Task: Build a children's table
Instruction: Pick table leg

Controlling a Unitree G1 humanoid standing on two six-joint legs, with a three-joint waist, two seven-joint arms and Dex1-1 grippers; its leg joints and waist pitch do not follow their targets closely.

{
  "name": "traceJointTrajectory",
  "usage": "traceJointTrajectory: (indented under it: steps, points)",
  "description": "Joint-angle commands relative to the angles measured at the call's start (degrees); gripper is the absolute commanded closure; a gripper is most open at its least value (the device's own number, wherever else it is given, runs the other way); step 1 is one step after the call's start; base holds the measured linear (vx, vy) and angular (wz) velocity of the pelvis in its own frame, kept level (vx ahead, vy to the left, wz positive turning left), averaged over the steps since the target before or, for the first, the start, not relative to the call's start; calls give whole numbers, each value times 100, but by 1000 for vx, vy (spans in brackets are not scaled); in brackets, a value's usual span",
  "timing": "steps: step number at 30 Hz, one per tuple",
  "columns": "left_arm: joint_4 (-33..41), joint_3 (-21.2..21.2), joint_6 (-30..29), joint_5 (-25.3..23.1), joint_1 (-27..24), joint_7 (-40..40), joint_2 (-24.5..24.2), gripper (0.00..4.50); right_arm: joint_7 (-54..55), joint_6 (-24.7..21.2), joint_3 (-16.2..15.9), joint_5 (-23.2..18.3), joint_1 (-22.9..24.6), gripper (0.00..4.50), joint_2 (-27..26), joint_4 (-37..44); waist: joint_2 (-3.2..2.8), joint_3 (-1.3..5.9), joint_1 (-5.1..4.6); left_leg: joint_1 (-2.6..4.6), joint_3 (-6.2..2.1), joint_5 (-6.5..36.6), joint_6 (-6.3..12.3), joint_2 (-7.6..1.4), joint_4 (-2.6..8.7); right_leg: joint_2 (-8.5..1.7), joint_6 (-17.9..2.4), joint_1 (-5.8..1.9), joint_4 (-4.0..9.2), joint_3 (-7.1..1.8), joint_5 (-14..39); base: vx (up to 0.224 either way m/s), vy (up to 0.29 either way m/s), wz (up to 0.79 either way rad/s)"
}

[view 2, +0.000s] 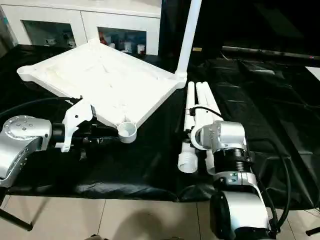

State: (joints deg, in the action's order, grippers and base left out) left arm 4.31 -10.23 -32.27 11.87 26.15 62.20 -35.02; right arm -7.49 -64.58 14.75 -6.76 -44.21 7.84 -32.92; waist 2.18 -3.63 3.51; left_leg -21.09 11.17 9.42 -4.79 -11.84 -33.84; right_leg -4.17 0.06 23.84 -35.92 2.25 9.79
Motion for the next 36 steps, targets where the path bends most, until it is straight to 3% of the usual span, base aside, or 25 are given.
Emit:
traceJointTrajectory:
  steps: [1, 4, 9, 11, 13, 15, 16, 17, 19, 20, 21, 22, 23, 25, 27, 29, 31, 36]
  points:
    - [69, 25, 16, 66, 132, -66, 48, 231, 121, 112, 166, -89, -48, 219, -9, -88, -18, 423, 20, 89, -37, 1143, -432, -37, 364, -259, -764, -255, 418, -204, 1594, 0, 0, 0]
    - [-89, 125, 78, 28, 205, -266, 146, 225, 164, 234, 210, -107, -33, 244, -35, -77, -9, 423, 17, 89, -35, 1155, -435, -39, 364, -254, -765, -253, 418, -199, 1585, 0, 0, 0]
    - [-406, 408, 328, 53, 313, -707, 438, 171, 273, 456, 315, -181, 9, 262, -90, 45, 0, 440, 11, 61, -44, 1078, -422, -30, 357, -258, -712, -280, 414, -194, 1542, 0, 0, 0]
    - [-651, 606, 455, 74, 412, -1079, 683, 155, 362, 613, 408, -224, 61, 263, -154, 175, -27, 439, 8, 84, -32, 1089, -404, -30, 347, -246, -738, -255, 420, -198, 1460, 0, 0, 0]
    - [-727, 661, 458, 78, 448, -1209, 752, 146, 401, 677, 441, -242, 80, 264, -178, 212, -10, 451, 14, 59, -43, 998, -380, -31, 355, -246, -772, -285, 392, -191, 1308, 0, 0, 0]
    - [-900, 830, 715, 116, 520, -1481, 966, 127, 643, 979, 648, -302, 177, 265, -309, 554, -10, 443, 16, 61, -27, 996, -346, -30, 346, -247, -760, -273, 411, -203, 1244, 0, 0, 0]
    - [-953, 953, 965, 223, 535, -1572, 1160, 115, 675, 1428, 762, -394, 271, 265, -419, 906, -9, 459, 34, 79, -34, 988, -344, -36, 343, -256, -763, -274, 405, -196, 1240, 0, 0, 0]
    - [-957, 963, 978, 238, 536, -1575, 1177, 107, 667, 1473, 766, -403, 281, 266, -428, 943, -8, 456, 44, 63, -28, 967, -311, -39, 343, -270, -762, -275, 410, -200, 1216, 0, 0, 0]
    - [-1025, 1042, 862, 304, 611, -1739, 1298, 104, 492, 2022, 839, -572, 375, 266, -551, 1291, -23, 462, 37, 69, -27, 951, -279, -43, 346, -248, -785, -269, 390, -194, 1100, 0, 0, 0]
    - [-1084, 1098, 814, 350, 669, -1838, 1374, 79, 345, 2307, 827, -637, 420, 266, -585, 1441, -22, 460, 40, 79, -26, 1019, -260, -43, 343, -249, -770, -261, 396, -192, 1135, 0, 0, 0]
    - [-1257, 1378, 440, 693, 897, -2074, 1681, 67, -103, 3038, 803, -830, 546, 266, -647, 1821, -6, 457, 39, 68, -1, 1092, -234, -37, 331, -255, -796, -269, 396, -197, 1144, 0, 0, 0]
    - [-1298, 1456, 269, 793, 967, -2138, 1757, 61, -200, 3166, 825, -899, 571, 266, -668, 1907, -17, 454, 74, 99, -4, 1138, -209, -48, 318, -269, -820, -248, 415, -197, 1175, 0, 0, 0]
    - [-1321, 1531, -25, 953, 1040, -2151, 1821, 61, -295, 3219, 868, -986, 597, 266, -681, 1993, 13, 454, 68, 65, -25, 1075, -136, -46, 336, -264, -859, -280, 403, -185, 1176, 0, 0, 0]
    - [-1363, 1720, -693, 1350, 1229, -2223, 1996, 34, -737, 3356, 874, -1239, 755, 266, -687, 2336, 7, 452, 92, 77, -17, 1055, -94, -44, 326, -255, -892, -273, 386, -182, 1159, 0, 0, 0]
    - [-1359, 1898, -1387, 1876, 1437, -2261, 2209, 17, -1298, 3269, 962, -1766, 1015, 266, -770, 2941, 23, 451, 127, 63, -7, 984, 13, -30, 316, -242, -914, -294, 389, -182, 1081, 0, 0, 0]
    - [-1336, 1922, -1462, 1989, 1477, -2284, 2264, 6, -1466, 3214, 925, -1887, 1096, 266, -753, 3092, 26, 450, 162, 54, -17, 950, 86, -31, 322, -240, -946, -292, 403, -172, 1069, 0, 0, 0]
    - [-1324, 2160, -1725, 2383, 1708, -2538, 2525, 0, -2001, 3087, 706, -2294, 1364, 266, -649, 3497, 43, 444, 184, 50, -20, 974, 89, -33, 322, -249, -937, -298, 425, -170, 1181, 0, 0, 0]
    - [-1313, 2254, -1915, 2531, 1963, -2757, 2757, 0, -2559, 3002, 292, -2545, 1553, 266, -506, 3780, 72, 427, 183, 16, -38, 1032, 70, -30, 328, -261, -766, -318, 478, -156, 1572, 0, 0, 0]
